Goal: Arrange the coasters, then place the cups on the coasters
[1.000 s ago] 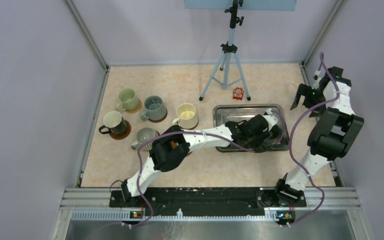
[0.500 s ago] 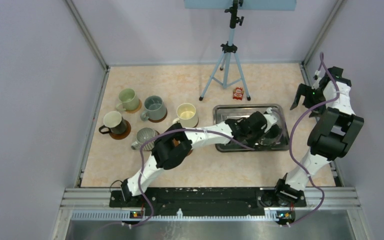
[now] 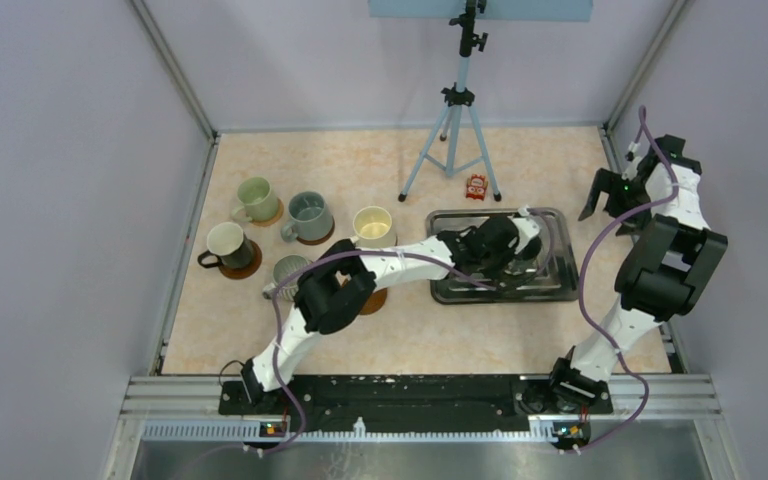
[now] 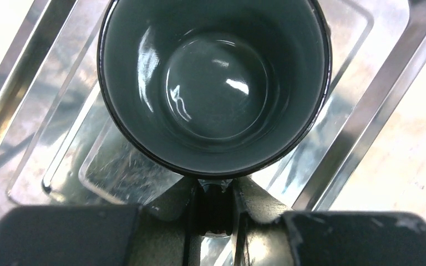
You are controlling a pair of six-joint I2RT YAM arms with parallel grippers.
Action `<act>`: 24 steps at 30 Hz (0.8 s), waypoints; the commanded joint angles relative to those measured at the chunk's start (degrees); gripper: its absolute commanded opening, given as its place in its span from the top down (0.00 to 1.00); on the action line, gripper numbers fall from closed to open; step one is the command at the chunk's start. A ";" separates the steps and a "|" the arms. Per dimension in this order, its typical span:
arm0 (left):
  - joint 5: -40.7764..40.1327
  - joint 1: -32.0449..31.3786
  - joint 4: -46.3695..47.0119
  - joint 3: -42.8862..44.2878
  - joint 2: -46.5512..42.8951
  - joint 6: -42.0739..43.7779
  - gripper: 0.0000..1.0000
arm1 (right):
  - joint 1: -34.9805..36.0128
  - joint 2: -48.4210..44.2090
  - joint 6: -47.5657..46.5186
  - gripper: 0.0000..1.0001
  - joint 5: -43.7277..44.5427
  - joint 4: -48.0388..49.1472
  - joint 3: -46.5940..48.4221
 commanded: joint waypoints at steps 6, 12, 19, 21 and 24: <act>3.02 1.92 16.14 -9.28 -15.35 6.20 1.00 | 0.20 -2.42 -0.40 0.08 -1.23 2.18 -2.96; 5.96 3.73 14.78 -9.56 -17.97 5.28 1.00 | 1.29 -5.39 -1.21 0.11 3.17 7.76 -8.11; 11.54 6.02 12.06 -13.79 -23.39 6.11 1.00 | 7.33 -6.23 -3.03 0.11 9.99 11.92 -10.45; 13.18 7.22 10.80 -16.81 -26.08 6.41 1.00 | 7.51 -5.16 -2.66 0.11 8.99 11.23 -8.87; 15.25 9.33 9.62 -23.09 -32.36 8.69 1.00 | 7.50 -3.36 -2.27 0.11 8.36 9.96 -6.16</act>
